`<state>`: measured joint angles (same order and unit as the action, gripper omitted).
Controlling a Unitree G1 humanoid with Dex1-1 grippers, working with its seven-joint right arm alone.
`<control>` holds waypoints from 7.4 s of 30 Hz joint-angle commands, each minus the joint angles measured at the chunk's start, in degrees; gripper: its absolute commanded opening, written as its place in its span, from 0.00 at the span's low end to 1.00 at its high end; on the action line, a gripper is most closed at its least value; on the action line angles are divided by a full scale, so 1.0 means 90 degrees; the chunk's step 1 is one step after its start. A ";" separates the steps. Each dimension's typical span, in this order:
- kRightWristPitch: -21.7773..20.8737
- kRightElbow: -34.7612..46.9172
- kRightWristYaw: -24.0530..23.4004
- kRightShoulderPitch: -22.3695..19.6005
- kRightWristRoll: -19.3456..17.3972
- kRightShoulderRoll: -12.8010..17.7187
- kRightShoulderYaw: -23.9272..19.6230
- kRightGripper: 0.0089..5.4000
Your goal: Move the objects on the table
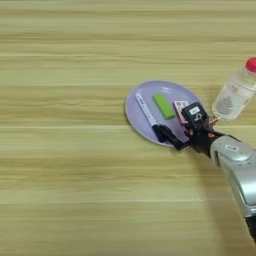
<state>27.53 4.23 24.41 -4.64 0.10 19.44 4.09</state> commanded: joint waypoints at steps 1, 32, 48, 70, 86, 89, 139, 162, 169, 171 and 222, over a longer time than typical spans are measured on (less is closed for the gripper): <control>0.0078 0.0363 0.0147 -0.0057 -0.0099 0.0049 0.0109 0.96; 0.0783 0.1844 0.0351 -0.0761 -0.0346 0.0246 -0.0256 1.00; 0.0557 0.1288 0.0204 -0.0520 -0.0321 0.0127 -0.0444 1.00; 0.0084 0.0050 0.0160 -0.0766 -0.0258 -0.0083 -0.0204 1.00; -0.0065 -0.0352 0.0187 -0.0765 -0.0237 -0.0113 -0.0140 1.00; -0.0049 -0.0345 0.0218 -0.0692 -0.0221 -0.0038 -0.0162 1.00; 0.0130 -0.0324 0.0305 -0.0498 -0.0269 -0.0006 -0.0130 0.39; 0.0421 0.1564 -0.0377 -0.1345 -0.0774 -0.0222 -0.1126 0.39; 0.0379 0.2478 -0.0773 -0.1450 -0.0812 0.0062 -0.1979 0.39; 0.0405 0.2730 -0.0857 -0.1449 -0.0902 0.0122 -0.2230 0.39; -0.0904 -0.1675 -0.0895 -0.0586 -0.1008 0.0903 -0.3476 0.39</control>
<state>22.76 -11.20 16.72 -6.04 -9.31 24.21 -27.42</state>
